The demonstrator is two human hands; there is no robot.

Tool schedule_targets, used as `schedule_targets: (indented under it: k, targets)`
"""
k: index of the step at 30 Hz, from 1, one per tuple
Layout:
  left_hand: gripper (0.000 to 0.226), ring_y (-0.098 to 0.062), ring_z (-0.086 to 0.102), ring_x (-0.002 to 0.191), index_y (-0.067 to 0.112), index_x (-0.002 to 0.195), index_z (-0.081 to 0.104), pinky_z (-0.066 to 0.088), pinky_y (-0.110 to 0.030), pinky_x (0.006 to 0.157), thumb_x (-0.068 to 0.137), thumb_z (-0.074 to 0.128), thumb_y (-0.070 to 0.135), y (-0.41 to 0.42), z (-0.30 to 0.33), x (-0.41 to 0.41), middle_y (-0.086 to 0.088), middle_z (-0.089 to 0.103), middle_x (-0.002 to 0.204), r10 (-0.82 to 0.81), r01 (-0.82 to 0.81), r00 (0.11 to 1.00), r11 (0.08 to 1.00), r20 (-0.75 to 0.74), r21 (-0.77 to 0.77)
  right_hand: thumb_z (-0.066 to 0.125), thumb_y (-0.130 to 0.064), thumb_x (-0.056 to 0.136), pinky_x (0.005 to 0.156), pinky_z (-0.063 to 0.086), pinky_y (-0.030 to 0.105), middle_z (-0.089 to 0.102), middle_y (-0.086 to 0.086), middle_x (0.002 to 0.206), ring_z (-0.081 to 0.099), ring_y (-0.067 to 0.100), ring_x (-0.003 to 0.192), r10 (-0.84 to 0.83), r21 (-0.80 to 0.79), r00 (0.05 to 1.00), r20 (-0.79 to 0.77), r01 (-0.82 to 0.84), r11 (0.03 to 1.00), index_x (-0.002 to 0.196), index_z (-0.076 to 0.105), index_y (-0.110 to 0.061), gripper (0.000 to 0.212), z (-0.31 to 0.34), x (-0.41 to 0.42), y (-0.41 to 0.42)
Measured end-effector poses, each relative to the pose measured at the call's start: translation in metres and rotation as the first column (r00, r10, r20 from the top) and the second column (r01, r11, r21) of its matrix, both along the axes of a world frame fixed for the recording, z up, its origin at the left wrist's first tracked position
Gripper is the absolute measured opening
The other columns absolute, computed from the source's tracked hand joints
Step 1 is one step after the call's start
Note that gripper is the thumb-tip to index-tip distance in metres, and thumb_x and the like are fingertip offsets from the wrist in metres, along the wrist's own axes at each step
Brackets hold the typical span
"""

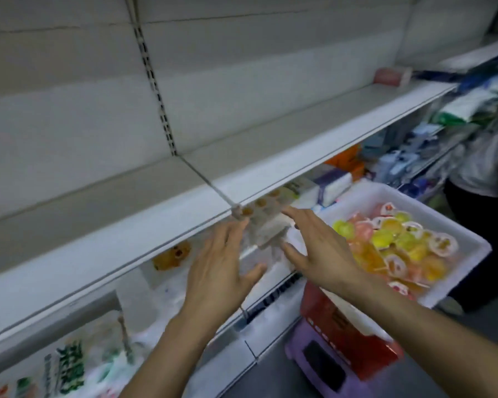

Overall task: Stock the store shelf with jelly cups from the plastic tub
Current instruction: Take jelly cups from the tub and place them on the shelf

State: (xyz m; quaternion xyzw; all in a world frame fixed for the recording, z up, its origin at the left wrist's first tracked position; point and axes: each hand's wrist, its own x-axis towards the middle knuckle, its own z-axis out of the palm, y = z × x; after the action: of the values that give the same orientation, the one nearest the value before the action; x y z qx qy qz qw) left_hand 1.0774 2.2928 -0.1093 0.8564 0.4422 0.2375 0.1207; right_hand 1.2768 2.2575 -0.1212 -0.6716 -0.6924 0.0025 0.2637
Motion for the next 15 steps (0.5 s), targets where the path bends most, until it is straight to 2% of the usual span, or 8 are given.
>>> schedule_targets:
  k: [2, 5, 9, 11, 13, 15]
  targets:
    - [0.075, -0.011, 0.035, 0.130, 0.033, 0.146, 0.028, 0.036, -0.028, 0.101, 0.082, 0.063, 0.052, -0.006, -0.017, 0.052, 0.011, 0.035, 0.143, -0.047, 0.046, 0.999, 0.994, -0.004, -0.098, 0.056, -0.037, 0.092, 0.074, 0.047, 0.033, 0.044, -0.002, 0.139, 0.055, 0.021, 0.114, -0.043, -0.086, 0.999, 0.009, 0.044, 0.995, 0.144, 0.033, -0.027, 0.058, -0.014, 0.051, -0.015]
    - [0.071, -0.012, 0.034, 0.133, 0.034, 0.144, 0.031, 0.036, -0.030, 0.103, 0.084, 0.061, 0.053, -0.012, -0.042, 0.117, 0.011, 0.035, 0.145, -0.126, 0.122, 0.992, 0.968, -0.002, -0.221, 0.057, -0.039, 0.091, 0.071, 0.041, 0.028, 0.042, -0.003, 0.139, 0.054, 0.019, 0.116, -0.132, -0.235, 0.991, 0.032, 0.135, 0.962, 0.144, 0.033, -0.027, 0.059, -0.031, 0.118, -0.034]
    - [0.063, -0.017, 0.042, 0.127, 0.029, 0.141, 0.038, 0.036, -0.031, 0.101, 0.087, 0.058, 0.053, -0.010, -0.070, 0.180, 0.005, 0.045, 0.140, -0.165, 0.121, 0.981, 0.935, -0.106, -0.334, 0.059, -0.038, 0.090, 0.082, 0.047, 0.033, 0.045, 0.000, 0.136, 0.050, 0.021, 0.119, -0.209, -0.451, 0.975, 0.072, 0.219, 0.865, 0.141, 0.038, -0.026, 0.056, -0.060, 0.183, -0.050]
    - [0.061, -0.022, 0.044, 0.124, 0.028, 0.141, 0.039, 0.035, -0.034, 0.099, 0.088, 0.055, 0.053, -0.009, -0.086, 0.205, 0.003, 0.048, 0.137, -0.270, 0.183, 0.916, 0.940, -0.297, -0.289, 0.060, -0.036, 0.088, 0.085, 0.046, 0.033, 0.047, 0.003, 0.134, 0.050, 0.022, 0.119, -0.194, -0.555, 0.975, 0.104, 0.219, 0.802, 0.139, 0.041, -0.023, 0.055, -0.077, 0.203, -0.053]
    - [0.059, -0.024, 0.046, 0.122, 0.027, 0.139, 0.041, 0.033, -0.036, 0.098, 0.087, 0.055, 0.053, -0.008, -0.101, 0.228, 0.001, 0.050, 0.134, -0.392, 0.292, 0.795, 0.916, -0.463, -0.274, 0.060, -0.035, 0.087, 0.083, 0.044, 0.032, 0.047, 0.004, 0.132, 0.051, 0.024, 0.117, -0.153, -0.641, 0.977, 0.149, 0.213, 0.737, 0.138, 0.043, -0.023, 0.055, -0.094, 0.216, -0.057]
    - [0.057, -0.025, 0.050, 0.117, 0.024, 0.134, 0.046, 0.037, -0.036, 0.093, 0.086, 0.056, 0.054, -0.007, -0.114, 0.251, -0.002, 0.055, 0.129, -0.461, 0.326, 0.736, 0.883, -0.497, -0.337, 0.060, -0.037, 0.086, 0.084, 0.046, 0.034, 0.048, 0.005, 0.130, 0.051, 0.026, 0.116, -0.098, -0.690, 0.974, 0.204, 0.214, 0.692, 0.136, 0.045, -0.024, 0.054, -0.110, 0.225, -0.060]
